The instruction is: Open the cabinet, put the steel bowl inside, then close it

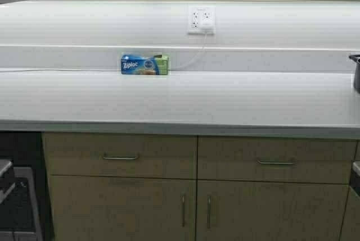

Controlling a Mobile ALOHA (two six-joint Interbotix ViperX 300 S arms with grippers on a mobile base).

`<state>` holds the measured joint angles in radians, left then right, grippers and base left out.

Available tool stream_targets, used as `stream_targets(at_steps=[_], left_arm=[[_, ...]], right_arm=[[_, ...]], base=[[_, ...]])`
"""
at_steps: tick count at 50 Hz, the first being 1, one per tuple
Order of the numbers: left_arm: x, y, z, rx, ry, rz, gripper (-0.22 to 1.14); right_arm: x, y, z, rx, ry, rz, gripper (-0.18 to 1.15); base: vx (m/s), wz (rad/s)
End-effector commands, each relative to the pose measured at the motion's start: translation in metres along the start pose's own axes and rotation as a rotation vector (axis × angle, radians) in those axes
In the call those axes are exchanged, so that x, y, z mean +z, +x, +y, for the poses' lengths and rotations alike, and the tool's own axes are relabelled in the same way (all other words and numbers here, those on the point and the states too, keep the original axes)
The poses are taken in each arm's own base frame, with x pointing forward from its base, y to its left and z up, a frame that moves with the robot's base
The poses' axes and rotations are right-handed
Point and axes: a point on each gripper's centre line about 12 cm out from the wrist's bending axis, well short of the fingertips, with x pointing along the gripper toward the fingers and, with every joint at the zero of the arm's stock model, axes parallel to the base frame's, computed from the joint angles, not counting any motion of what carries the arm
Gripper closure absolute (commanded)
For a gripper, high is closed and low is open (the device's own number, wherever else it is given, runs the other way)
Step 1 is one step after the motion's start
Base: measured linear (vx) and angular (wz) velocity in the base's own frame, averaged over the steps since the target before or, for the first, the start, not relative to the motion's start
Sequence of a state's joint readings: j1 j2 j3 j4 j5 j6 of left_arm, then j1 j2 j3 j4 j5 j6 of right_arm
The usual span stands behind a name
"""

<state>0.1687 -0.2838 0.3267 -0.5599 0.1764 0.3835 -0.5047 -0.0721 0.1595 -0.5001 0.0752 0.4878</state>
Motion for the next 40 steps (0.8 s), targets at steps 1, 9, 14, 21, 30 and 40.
stream_targets(at_steps=[1, 9, 14, 21, 30, 40], left_arm=[[-0.002, -0.003, -0.048, -0.122, 0.024, 0.003, 0.86], [-0.007, -0.014, -0.061, -0.158, 0.034, 0.008, 0.86], [-0.016, -0.028, -0.06, -0.163, 0.044, 0.023, 0.87], [-0.03, -0.041, -0.056, -0.157, 0.09, 0.042, 0.86], [-0.032, -0.052, -0.074, -0.21, 0.16, 0.031, 0.86], [-0.018, -0.046, -0.114, -0.31, 0.202, 0.004, 0.86]], right_arm=[[0.025, -0.03, 0.061, 0.143, -0.038, -0.069, 0.91], [0.033, -0.069, 0.092, 0.235, -0.052, -0.103, 0.91], [0.031, -0.095, 0.105, 0.285, -0.059, -0.114, 0.91], [0.014, -0.118, 0.113, 0.327, -0.067, -0.089, 0.91], [-0.003, -0.147, 0.15, 0.458, -0.087, -0.07, 0.91], [0.004, -0.183, 0.221, 0.678, -0.102, -0.095, 0.91]], base=[[0.0, 0.0], [-0.01, -0.01], [-0.02, -0.03], [0.0, 0.01], [0.02, 0.02], [0.04, 0.02]])
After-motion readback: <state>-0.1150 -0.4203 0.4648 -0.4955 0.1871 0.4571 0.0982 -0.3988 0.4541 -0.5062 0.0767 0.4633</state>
